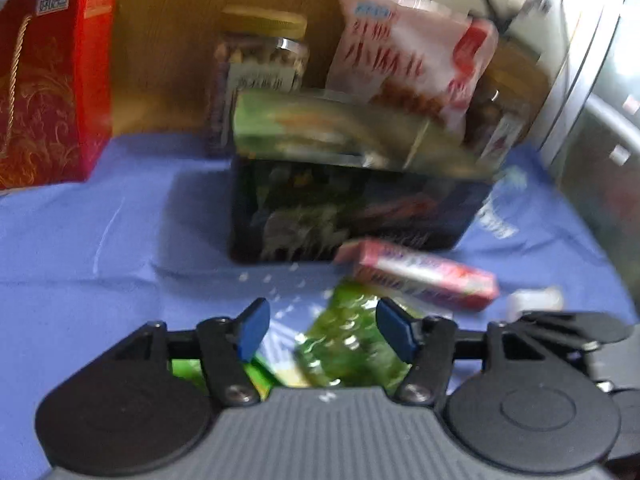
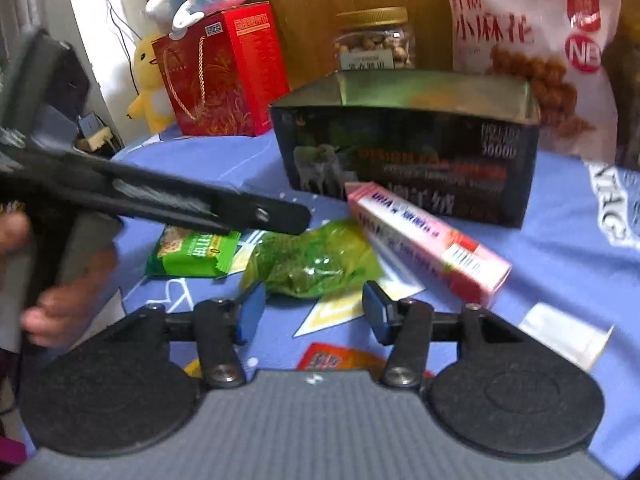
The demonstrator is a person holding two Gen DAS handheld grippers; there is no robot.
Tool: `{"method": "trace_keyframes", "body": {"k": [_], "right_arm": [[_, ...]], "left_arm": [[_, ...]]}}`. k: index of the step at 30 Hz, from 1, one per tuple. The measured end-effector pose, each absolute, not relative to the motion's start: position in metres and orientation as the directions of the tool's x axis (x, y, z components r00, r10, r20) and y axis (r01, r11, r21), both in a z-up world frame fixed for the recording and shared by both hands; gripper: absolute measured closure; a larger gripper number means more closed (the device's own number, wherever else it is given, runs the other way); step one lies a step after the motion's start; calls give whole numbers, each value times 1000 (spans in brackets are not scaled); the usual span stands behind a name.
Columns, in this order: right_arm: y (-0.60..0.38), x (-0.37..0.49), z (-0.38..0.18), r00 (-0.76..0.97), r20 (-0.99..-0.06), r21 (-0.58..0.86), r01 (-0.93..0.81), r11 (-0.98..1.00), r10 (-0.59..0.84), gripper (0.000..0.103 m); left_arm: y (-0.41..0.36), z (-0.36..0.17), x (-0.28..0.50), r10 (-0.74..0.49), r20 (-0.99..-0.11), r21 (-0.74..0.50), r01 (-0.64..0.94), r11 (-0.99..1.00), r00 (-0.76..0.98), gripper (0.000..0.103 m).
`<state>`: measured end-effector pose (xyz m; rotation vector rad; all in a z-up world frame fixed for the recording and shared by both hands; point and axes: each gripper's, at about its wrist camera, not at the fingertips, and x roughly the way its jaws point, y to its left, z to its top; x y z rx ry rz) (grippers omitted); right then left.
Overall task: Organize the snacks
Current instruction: 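Carry the green pouch into the black tin box and open the left tool, then close the left tool on the pink UHA candy box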
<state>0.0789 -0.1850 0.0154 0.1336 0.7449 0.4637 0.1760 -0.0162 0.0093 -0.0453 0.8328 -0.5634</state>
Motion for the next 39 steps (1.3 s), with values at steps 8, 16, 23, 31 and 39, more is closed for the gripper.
{"method": "trace_keyframes", "body": {"k": [8,16,23,31,39], "right_arm": [[-158,76,14,683,-609,170,-383,908,402,61],[-163,63,34,758,-517,179,-360,916,399,97],[-157,76,78,873,-354,47,-341,939,335,100],[-151,134,88,911,-271,-27,-330,943,311,98],[-200,125,86,925,-248,75,-278,958,288,96]], "left_arm": [[-21,-3,153,-583,-652,-333,506,795,485,51],[-4,32,138,-657,-538,-446,483,753,527,78],[-13,93,151,-652,-434,-368,538,758,622,78],[-25,99,221,-622,-411,-364,506,782,666,74],[15,82,217,-569,-379,-457,387,801,730,64]]}}
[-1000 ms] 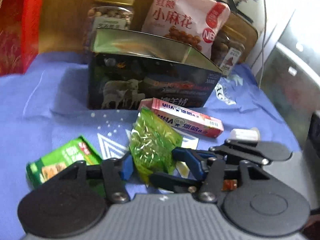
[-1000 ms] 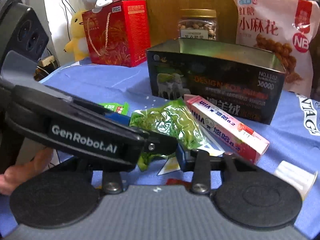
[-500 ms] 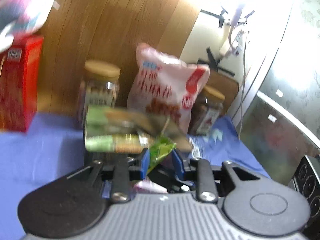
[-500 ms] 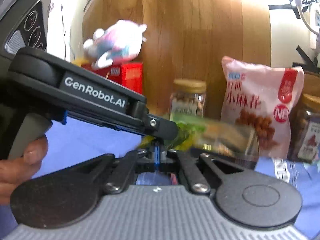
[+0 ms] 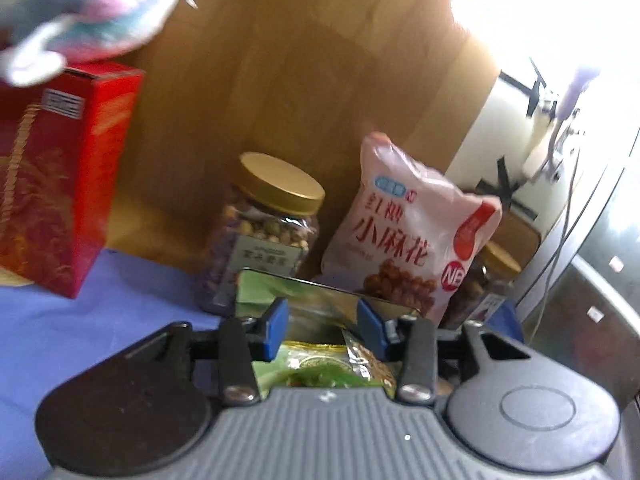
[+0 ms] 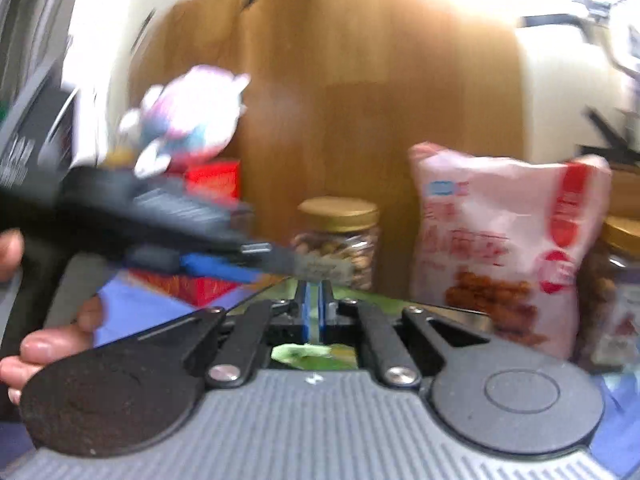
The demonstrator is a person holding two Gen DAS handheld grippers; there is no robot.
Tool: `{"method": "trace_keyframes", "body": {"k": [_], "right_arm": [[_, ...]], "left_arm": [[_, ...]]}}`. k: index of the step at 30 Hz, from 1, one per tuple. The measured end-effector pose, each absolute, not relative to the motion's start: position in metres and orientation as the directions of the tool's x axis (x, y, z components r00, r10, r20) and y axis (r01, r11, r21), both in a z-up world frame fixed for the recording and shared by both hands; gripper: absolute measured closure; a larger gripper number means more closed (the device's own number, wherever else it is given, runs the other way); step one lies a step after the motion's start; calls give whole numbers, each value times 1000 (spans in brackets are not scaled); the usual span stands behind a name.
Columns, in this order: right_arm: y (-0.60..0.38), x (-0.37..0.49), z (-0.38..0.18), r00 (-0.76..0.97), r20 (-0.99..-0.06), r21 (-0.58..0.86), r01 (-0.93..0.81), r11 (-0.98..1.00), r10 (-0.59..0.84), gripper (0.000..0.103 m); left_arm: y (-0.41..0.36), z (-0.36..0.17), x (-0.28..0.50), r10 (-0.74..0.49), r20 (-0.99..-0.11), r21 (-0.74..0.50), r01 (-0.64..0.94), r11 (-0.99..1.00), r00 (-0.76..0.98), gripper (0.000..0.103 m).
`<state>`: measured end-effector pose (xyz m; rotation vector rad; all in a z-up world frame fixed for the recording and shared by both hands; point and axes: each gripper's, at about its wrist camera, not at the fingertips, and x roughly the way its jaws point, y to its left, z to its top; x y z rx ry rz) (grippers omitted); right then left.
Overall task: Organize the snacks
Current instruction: 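Close the left tool on the pink UHA candy box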
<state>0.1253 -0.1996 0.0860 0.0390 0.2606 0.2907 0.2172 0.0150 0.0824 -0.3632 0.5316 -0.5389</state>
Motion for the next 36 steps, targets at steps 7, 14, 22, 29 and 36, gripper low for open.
{"method": "trace_keyframes", "body": {"k": [7,14,22,29,36], "right_arm": [[-266,76,62,891,-374,181,-201,963,257,48],[-230,87,26,789,-579,-43,-284,958,207,43],[-218,57,51,716,-541,288,-335,897,441,77],[-149,-6,66,679,-423,300,-519,800,599,78],[-91,-20,34,561,-533,130,-686,716,634,77]], "left_arm": [[40,46,157,-601,-447,-459,406,790,663,58],[42,11,99,-623,-524,-465,418,780,580,58],[88,21,61,-593,-489,-476,373,796,640,54],[137,9,32,-558,-479,-540,274,796,677,53],[153,-4,10,-499,-508,-491,240,837,702,49]]}}
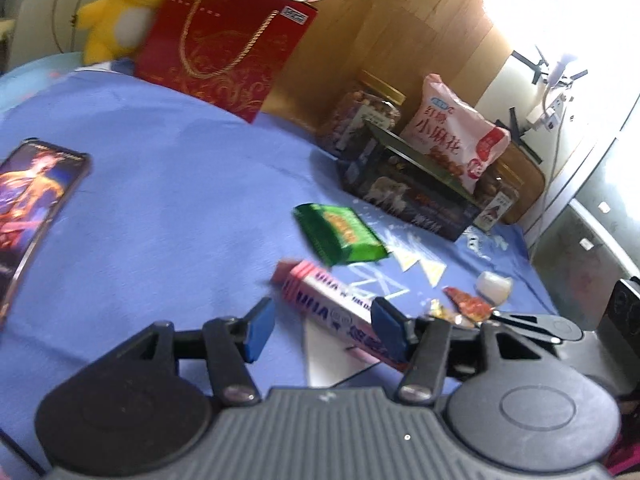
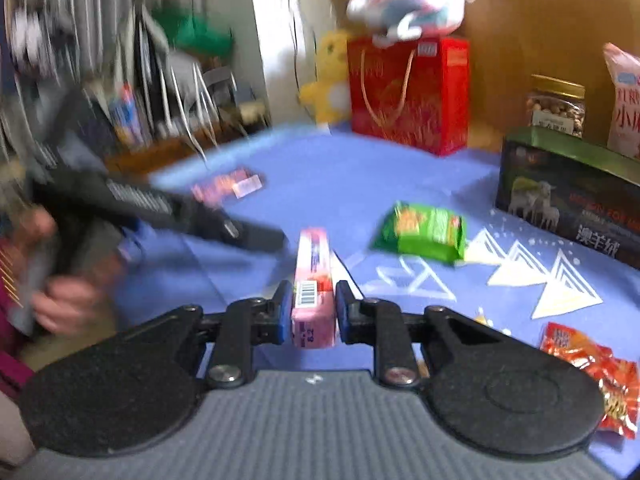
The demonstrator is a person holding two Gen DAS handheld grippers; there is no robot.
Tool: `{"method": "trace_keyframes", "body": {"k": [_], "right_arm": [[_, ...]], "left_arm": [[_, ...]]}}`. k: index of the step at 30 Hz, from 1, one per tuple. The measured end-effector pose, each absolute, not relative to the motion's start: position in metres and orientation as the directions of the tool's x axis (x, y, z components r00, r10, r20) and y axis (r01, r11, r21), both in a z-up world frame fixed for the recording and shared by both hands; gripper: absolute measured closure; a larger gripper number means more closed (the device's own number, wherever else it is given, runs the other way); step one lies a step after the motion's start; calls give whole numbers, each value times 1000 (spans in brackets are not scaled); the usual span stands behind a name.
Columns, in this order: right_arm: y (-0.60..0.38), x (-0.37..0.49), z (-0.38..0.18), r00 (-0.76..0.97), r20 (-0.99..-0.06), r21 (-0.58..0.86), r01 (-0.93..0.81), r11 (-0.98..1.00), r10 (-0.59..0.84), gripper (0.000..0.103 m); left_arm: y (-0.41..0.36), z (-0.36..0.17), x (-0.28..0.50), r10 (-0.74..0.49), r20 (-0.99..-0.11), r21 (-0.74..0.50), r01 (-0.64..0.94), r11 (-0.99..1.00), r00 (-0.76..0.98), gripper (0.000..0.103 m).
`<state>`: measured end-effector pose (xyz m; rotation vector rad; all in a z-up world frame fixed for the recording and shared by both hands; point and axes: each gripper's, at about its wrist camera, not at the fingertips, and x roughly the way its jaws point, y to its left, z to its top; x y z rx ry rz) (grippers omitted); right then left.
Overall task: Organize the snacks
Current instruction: 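Close the left tool on the pink UHA candy box, then lift the pink box into the black tin box and release it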
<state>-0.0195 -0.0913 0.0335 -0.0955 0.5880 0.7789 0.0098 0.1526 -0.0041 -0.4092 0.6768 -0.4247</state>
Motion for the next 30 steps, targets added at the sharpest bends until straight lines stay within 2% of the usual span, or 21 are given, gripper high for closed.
{"method": "trace_keyframes", "body": {"k": [1,3,5,8,12,16,19,21,23,27,30], "right_arm": [[-86,-20,29,584,-551,74,-677,732,596,76],[-85,-28,26,673,-528,-52,-635,771,519,67],[-90,-31,29,705,-510,-98,-617,781,493,65],[-100,-30,30,690,-502,-57,-628,776,521,66],[-102,-32,20,665,-537,-15,-623,782,519,66],[-104,-33,14,652,-556,8,-616,788,515,67],[-104,-31,15,641,-561,28,-617,786,524,67],[-104,-30,14,637,-563,39,-616,787,527,68],[-105,-28,13,637,-564,50,-610,791,526,74],[-107,-22,13,628,-565,90,-599,796,536,72],[-110,-20,20,623,-545,115,-607,786,561,72]], "left_arm": [[153,-5,9,-487,-513,-481,232,845,707,49],[155,-6,8,-461,-520,-461,218,860,719,49],[157,-6,10,-444,-522,-449,208,869,728,49],[157,-4,20,-449,-518,-456,209,865,728,49],[148,0,39,-447,-510,-447,217,868,735,44],[137,0,60,-441,-513,-433,222,874,737,44],[129,-2,72,-455,-520,-428,240,871,723,51],[121,-4,73,-484,-534,-428,273,862,693,66],[114,-8,67,-510,-546,-430,300,851,665,67],[108,-7,47,-455,-545,-388,269,881,705,67],[113,1,43,-441,-532,-408,238,882,723,68]]}}
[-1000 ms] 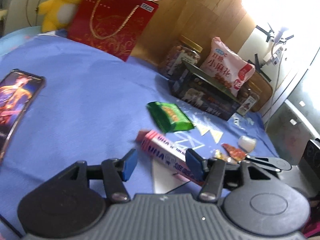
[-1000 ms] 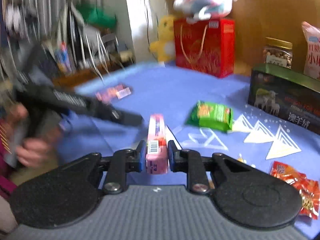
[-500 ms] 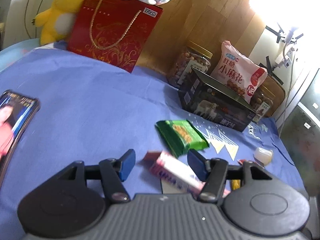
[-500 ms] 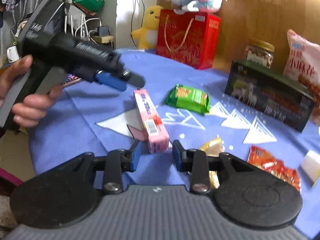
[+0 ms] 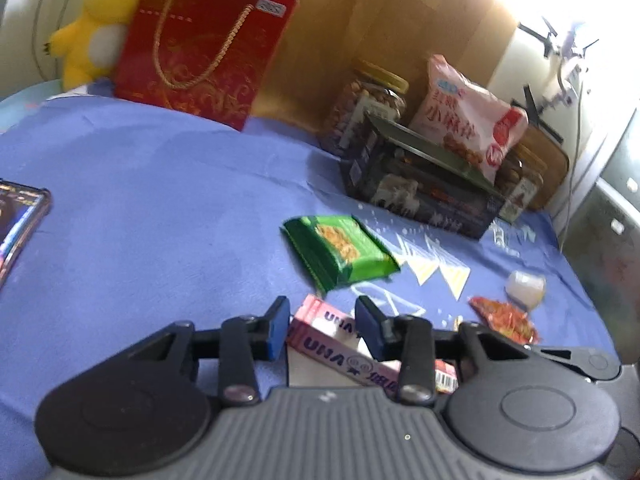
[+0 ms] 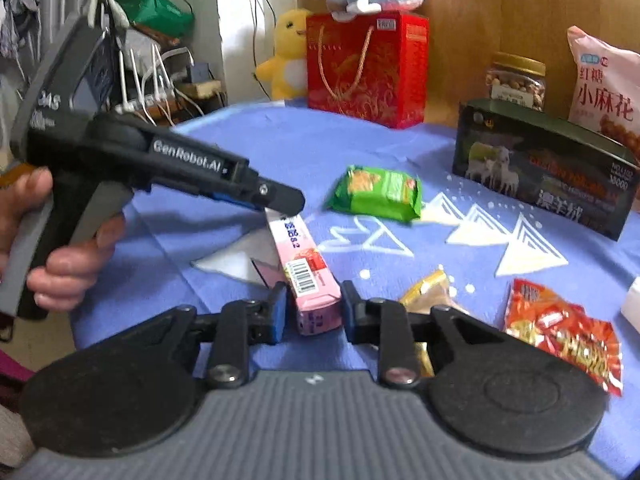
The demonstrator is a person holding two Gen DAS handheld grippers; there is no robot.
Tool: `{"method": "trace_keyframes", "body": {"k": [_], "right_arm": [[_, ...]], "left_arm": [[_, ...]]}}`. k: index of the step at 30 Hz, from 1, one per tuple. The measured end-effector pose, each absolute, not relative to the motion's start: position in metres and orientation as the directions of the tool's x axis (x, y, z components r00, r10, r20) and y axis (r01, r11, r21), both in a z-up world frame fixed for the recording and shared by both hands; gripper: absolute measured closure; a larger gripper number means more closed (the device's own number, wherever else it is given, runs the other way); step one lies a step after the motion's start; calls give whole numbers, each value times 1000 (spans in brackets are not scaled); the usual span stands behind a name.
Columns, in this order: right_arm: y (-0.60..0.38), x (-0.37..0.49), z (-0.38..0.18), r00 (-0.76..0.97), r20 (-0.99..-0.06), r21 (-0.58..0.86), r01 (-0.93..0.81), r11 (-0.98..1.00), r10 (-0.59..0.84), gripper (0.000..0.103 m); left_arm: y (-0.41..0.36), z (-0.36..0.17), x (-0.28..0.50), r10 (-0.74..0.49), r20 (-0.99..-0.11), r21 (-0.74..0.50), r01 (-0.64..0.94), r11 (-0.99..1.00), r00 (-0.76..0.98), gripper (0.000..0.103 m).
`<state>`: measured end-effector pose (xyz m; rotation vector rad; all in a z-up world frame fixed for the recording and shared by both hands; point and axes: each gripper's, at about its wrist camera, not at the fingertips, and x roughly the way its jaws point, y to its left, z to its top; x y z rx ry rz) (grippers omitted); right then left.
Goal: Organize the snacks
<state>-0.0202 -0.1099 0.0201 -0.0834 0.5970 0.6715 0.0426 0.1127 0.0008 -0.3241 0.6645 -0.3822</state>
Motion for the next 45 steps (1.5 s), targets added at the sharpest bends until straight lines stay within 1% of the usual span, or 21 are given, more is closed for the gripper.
{"method": "trace_keyframes", "body": {"k": [2,4,7,9,14,17,20,22,24,26,27,28,30,32,35,36,38,39,42,43,45], "right_arm": [[-113,-19,31,642,-511,105,-613,783,572,72],[-116,-15,40,662,-483,91,-613,785,573,72],[-120,0,46,696,-475,69,-580,812,538,73],[-126,14,54,728,-462,60,-543,837,506,74],[-147,59,81,811,-418,-3,-453,892,410,77],[-165,96,96,814,-437,21,-417,908,384,77],[-186,131,103,800,-462,94,-383,919,381,77],[-191,148,101,805,-468,113,-356,928,365,77],[-185,166,92,801,-487,100,-346,933,349,77],[-176,181,80,780,-507,114,-360,926,365,77],[-169,187,73,768,-517,119,-372,920,378,76],[-163,189,68,765,-521,117,-376,919,379,73],[-154,190,61,763,-515,116,-389,914,390,72],[-156,182,67,775,-491,138,-383,914,398,58],[-171,152,84,815,-417,173,-363,916,402,57],[-177,139,89,821,-398,195,-361,912,410,57],[-185,122,90,795,-391,260,-388,884,464,57],[-185,114,87,767,-404,290,-410,865,499,57],[-167,98,68,652,-498,336,-463,820,572,57],[-158,98,61,628,-530,335,-463,821,571,57],[-140,102,46,598,-595,319,-437,841,537,57]], "left_arm": [[119,17,44,-463,-486,-437,252,863,741,68],[118,32,51,-475,-448,-439,277,855,757,68],[100,53,78,-487,-436,-386,332,861,756,68],[82,69,102,-512,-412,-350,388,853,754,68],[34,102,177,-571,-366,-317,479,819,734,68],[6,101,223,-566,-410,-312,473,824,715,69],[-15,83,261,-562,-476,-320,462,827,677,69],[-23,73,277,-548,-503,-316,448,836,668,69],[-28,70,285,-514,-497,-287,426,858,699,63],[-28,72,282,-490,-485,-263,414,871,724,60],[-26,74,278,-488,-471,-264,411,873,735,59],[-22,77,274,-494,-457,-271,413,870,740,59],[-12,83,259,-496,-434,-280,411,868,752,57],[2,88,240,-495,-416,-287,406,868,763,54],[34,88,209,-502,-400,-311,402,861,767,53],[45,84,198,-499,-403,-317,394,863,767,53],[63,73,179,-480,-433,-321,367,873,763,52],[72,64,169,-465,-456,-320,348,881,759,50],[95,35,149,-429,-530,-362,263,895,731,50],[102,26,144,-433,-550,-393,236,888,714,50],[113,13,134,-453,-554,-460,196,866,699,50]]}}
